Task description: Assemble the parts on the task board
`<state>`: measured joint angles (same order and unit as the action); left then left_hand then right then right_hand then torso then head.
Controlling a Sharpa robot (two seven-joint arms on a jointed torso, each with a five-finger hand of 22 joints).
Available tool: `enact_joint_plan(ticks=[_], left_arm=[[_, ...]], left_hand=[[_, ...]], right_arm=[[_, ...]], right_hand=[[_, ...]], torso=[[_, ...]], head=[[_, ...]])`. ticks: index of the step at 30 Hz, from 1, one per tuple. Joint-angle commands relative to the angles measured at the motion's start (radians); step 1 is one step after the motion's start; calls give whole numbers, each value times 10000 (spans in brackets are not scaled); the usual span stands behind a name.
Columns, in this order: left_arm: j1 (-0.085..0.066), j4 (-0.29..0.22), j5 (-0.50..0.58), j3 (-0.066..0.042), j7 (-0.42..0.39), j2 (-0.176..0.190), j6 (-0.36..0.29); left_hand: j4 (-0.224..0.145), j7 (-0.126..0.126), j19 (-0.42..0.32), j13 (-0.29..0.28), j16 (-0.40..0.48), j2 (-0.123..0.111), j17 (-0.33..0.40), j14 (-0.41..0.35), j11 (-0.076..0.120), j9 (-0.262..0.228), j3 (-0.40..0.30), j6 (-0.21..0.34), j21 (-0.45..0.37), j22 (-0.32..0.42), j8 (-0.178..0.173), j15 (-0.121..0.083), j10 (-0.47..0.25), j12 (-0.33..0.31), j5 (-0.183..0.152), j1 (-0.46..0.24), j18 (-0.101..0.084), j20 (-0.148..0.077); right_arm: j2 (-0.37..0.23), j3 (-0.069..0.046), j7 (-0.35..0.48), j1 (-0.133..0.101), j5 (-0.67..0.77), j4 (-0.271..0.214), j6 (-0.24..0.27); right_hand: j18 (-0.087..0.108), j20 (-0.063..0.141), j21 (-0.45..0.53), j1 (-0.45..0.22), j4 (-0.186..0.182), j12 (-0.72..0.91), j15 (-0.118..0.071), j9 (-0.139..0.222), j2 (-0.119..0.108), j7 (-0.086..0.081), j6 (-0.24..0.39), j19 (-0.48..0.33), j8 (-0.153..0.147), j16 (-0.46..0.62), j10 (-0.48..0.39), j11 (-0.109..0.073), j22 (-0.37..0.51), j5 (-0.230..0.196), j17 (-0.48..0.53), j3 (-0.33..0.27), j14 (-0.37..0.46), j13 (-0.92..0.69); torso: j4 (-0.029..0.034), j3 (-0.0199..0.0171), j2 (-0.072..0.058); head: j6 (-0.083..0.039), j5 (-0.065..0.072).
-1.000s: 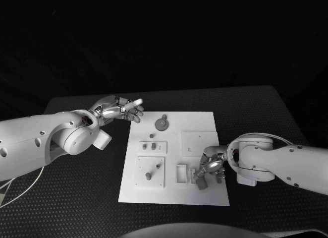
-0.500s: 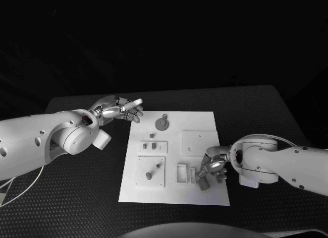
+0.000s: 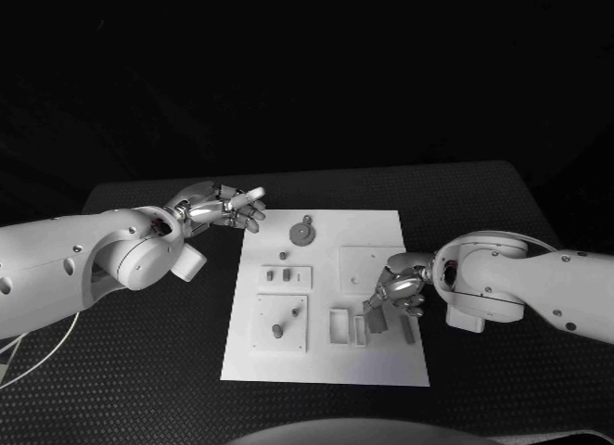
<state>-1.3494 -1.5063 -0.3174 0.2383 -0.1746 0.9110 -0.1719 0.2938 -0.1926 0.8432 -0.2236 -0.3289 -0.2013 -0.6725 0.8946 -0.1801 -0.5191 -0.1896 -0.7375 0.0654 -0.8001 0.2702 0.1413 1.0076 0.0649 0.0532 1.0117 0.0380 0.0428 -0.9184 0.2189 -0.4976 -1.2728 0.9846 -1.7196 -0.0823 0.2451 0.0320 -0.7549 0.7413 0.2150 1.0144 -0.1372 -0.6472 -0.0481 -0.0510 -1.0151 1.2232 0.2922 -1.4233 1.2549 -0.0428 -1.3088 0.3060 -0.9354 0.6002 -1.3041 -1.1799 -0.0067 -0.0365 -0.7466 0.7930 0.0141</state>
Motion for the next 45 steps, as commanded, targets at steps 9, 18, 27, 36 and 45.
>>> enact_joint_plan(ticks=[9, 18, 27, 36, 45], left_arm=[[-10, -39, 98, -5, 150, -26, 154], [-11, -57, 98, -6, 175, -15, 161], [-13, -82, 98, -6, 207, 6, 187], [-13, -84, 98, -5, 243, 29, 220], [-13, -90, 98, -5, 256, 27, 229]], left_hand=[[11, -263, -73, 19, 45, -34, -31, -59, 25, -19, -62, 56, 39, 17, 48, -6, -37, 68, -32, -98, 58, 4], [6, -258, -101, 31, 58, 162, -70, -66, 30, -37, -55, 67, 38, 28, 69, -7, -26, 67, -35, -227, 49, 0], [5, -254, -112, 39, 68, 236, -98, -68, 34, -47, 15, 75, 43, 34, 82, -11, -21, 66, -35, -273, 47, -7], [3, -254, -113, 41, 69, 233, -102, -68, 34, -48, 24, 76, 44, 34, 84, -12, -21, 65, -35, -266, 48, -9], [1, -252, -114, 43, 72, 233, -110, -67, 35, -51, 37, 78, 46, 35, 88, -14, -20, 65, -35, -251, 49, -12]], right_arm=[[871, 22, -335, -71, -1562, 589, 65], [1361, 298, -517, -30, -1979, 881, 70], [1476, 298, -603, -15, -2041, 928, -10], [1504, 298, -628, 9, -1938, 920, -13], [1530, 298, -666, 79, -1928, 942, -160]], right_hand=[[167, 48, -55, -139, -258, 0, -77, -25, 155, -181, -595, 49, -14, -64, 54, 13, -184, 29, -7, -13, -12, -22], [167, 52, -59, -233, -317, 1, -79, -21, 169, -180, -603, 45, -26, -77, 50, 11, -186, 29, -35, -15, -18, -29], [167, 52, -59, -233, -317, 1, -79, -21, 169, -180, -603, 45, -26, -77, 50, 11, -186, 29, -35, -15, -18, -29], [167, 52, -59, -233, -317, 1, -79, -21, 169, -180, -603, 45, -26, -77, 50, 11, -186, 29, -35, -15, -18, -29], [167, 24, -43, -503, -535, -14, -71, -10, 203, -190, -586, 31, -46, -71, 23, 18, -174, 18, -30, -96, -6, -29]], torso=[[17, 20, -10], [39, 2, -8], [14, 13, -8], [11, -4, -4], [11, -4, -3]], head=[[-5, 10], [37, -41], [59, -99], [86, -124], [106, -146]])
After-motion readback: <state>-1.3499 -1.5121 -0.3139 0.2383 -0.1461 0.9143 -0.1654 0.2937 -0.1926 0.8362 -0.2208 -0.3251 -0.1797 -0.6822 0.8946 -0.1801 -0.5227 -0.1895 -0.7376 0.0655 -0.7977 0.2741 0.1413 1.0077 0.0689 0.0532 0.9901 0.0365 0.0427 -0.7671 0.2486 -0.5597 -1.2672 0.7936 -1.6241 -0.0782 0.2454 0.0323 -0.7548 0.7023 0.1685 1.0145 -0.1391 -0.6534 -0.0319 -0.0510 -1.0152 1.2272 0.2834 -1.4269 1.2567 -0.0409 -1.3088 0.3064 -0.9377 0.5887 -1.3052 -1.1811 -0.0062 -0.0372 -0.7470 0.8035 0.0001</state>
